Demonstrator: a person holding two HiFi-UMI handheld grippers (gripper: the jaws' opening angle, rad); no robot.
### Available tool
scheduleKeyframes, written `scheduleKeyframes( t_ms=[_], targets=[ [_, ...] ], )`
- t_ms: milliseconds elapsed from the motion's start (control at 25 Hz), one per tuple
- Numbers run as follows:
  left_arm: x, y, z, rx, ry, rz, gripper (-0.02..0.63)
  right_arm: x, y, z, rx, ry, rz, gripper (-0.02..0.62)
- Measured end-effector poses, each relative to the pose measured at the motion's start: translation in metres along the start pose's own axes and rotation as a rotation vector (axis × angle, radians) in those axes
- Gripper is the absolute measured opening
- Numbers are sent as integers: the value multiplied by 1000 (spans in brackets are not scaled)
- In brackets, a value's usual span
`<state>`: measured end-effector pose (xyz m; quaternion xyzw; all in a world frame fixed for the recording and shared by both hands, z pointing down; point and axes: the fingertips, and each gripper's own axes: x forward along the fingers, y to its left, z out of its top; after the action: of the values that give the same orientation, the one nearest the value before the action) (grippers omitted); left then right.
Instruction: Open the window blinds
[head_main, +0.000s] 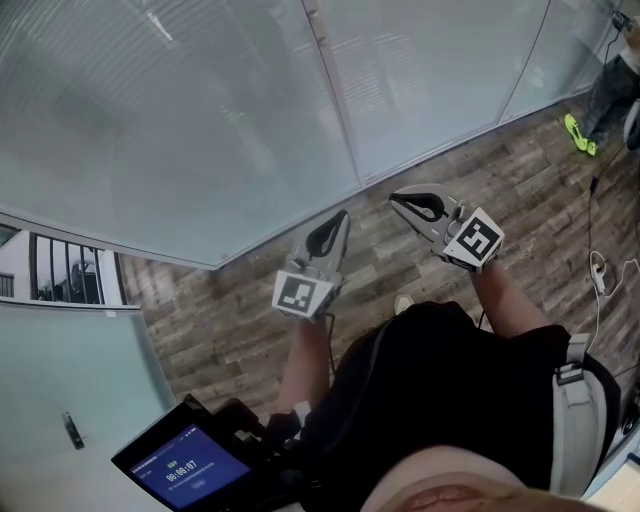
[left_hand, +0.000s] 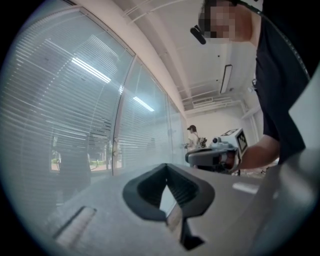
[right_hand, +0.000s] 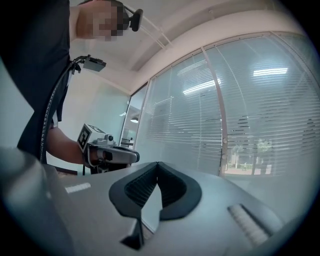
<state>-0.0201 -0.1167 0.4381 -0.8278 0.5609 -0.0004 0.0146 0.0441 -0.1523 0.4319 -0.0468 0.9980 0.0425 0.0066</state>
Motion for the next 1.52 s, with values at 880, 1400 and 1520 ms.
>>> scheduleKeyframes(
  t_ms=[880,1400,1520],
  targets=[
    [35,8,-5,27,55,23,3,-1,-43,-9,23,-31,13,5],
    [63,74,5,36,3,-53,3,54,-79,-2,-10,-25,-50,6],
    [66,107,7,42,-16,-59,3,79,-91,2,-25,-21,-67,5]
  ],
)
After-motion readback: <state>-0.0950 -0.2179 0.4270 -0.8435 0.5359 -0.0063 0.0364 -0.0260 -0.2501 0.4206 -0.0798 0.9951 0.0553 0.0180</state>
